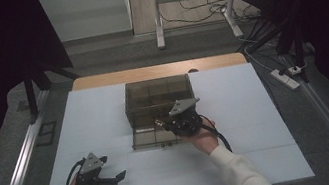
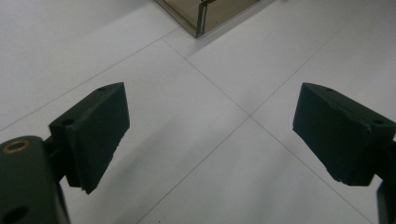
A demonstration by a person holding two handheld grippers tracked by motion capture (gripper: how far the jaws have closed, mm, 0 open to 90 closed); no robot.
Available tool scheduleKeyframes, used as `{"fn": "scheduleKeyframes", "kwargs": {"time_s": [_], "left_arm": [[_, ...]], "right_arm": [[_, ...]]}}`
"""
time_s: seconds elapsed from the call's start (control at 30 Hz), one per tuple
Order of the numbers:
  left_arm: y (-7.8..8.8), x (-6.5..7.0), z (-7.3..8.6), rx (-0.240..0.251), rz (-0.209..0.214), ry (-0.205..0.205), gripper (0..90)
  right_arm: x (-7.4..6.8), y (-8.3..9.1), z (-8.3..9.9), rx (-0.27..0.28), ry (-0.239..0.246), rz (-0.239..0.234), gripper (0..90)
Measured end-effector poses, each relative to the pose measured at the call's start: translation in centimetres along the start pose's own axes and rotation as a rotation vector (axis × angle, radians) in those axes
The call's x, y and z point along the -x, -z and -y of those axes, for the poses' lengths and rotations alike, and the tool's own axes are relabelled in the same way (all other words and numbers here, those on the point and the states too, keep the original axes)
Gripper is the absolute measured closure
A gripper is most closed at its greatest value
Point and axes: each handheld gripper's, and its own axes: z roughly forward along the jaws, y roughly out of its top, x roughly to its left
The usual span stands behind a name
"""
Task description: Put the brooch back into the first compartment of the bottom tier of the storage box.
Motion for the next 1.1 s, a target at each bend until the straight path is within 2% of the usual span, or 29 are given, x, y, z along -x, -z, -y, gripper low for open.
{"fn": "scheduleKeyframes", "kwargs": {"time_s": [1.1], "left_arm": [[-0.1, 0.1, 0.0, -0.002, 0.002, -0.008, 10.7]], "right_arm": [[-2.4, -4.5, -2.0, -0.029, 0.062, -0.064, 81.4]]}}
